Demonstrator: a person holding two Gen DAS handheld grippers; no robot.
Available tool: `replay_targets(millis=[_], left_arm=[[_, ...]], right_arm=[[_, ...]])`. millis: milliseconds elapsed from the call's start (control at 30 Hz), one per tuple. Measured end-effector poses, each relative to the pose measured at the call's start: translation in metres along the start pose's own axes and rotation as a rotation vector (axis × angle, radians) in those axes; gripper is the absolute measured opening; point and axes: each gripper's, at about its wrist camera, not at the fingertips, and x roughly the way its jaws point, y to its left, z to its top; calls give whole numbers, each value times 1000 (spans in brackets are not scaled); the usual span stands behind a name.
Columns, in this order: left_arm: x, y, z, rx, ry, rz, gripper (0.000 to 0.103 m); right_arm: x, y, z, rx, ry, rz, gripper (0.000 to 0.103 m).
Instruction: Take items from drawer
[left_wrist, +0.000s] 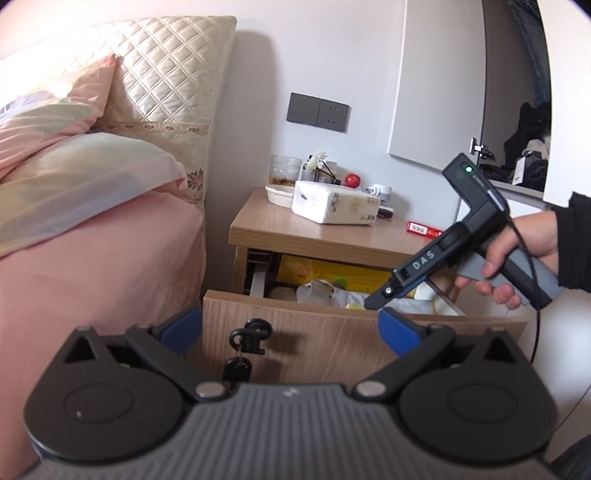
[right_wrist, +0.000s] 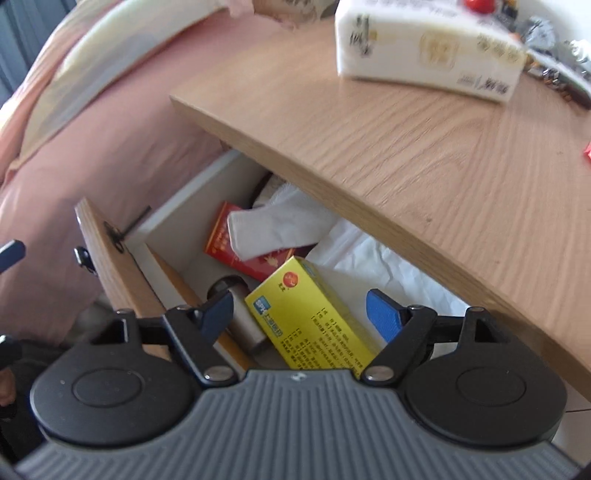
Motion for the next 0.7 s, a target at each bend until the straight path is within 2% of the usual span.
replay_targets(millis=[233,600,700], left_arm=[[6,-3,-2,18,17,27,103],[18,-9,-4,60,51,70,103],[21,-8,-4,64,57,68,103]], right_arm=[[-44,-17,-7,58,-163,-68,81],[-78,-1,-67,129,-385,-101,81],[-87,2,-87,130,-440,-92,87]])
